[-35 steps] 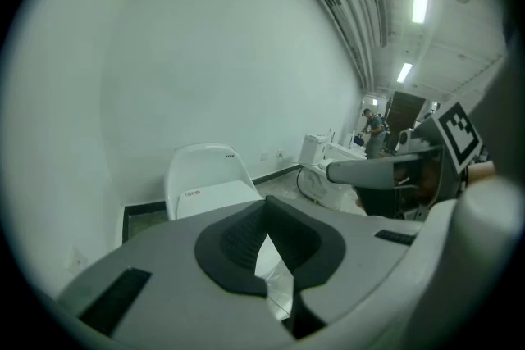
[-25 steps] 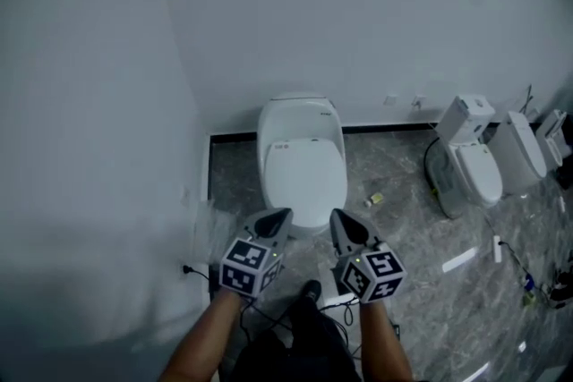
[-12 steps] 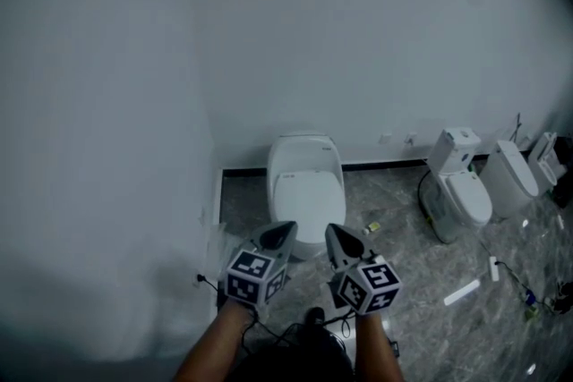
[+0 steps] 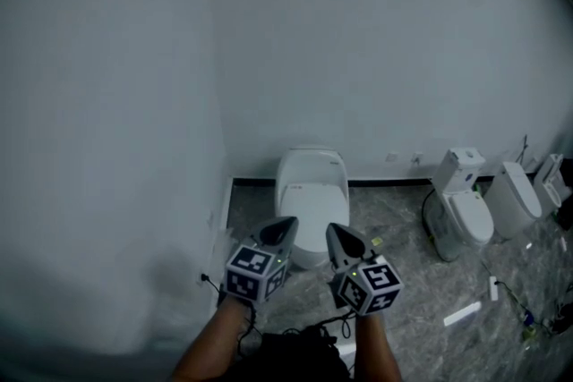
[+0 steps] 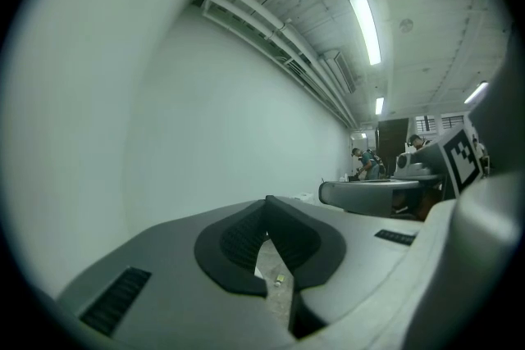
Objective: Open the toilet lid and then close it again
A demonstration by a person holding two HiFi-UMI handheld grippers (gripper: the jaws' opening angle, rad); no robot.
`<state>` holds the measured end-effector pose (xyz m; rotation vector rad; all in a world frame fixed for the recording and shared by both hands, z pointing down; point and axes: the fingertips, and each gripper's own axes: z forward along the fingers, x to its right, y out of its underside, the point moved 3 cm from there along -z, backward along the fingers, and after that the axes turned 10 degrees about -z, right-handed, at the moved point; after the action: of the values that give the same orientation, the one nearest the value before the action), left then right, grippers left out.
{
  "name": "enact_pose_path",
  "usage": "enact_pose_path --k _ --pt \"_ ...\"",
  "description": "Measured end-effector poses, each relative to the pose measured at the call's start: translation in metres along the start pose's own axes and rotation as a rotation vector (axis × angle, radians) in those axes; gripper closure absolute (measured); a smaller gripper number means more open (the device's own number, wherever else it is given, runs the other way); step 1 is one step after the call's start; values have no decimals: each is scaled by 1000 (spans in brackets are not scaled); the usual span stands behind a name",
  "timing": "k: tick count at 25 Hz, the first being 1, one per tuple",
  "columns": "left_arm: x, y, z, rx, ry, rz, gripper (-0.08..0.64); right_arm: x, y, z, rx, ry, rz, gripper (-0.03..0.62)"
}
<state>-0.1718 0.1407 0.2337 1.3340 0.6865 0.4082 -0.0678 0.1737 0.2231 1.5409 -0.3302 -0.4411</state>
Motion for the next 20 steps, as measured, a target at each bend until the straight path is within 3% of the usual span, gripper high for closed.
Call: enact_pose_path --k 20 --pt "2 -14 13 23 -3 22 554 12 -22 14 27 14 -44 584"
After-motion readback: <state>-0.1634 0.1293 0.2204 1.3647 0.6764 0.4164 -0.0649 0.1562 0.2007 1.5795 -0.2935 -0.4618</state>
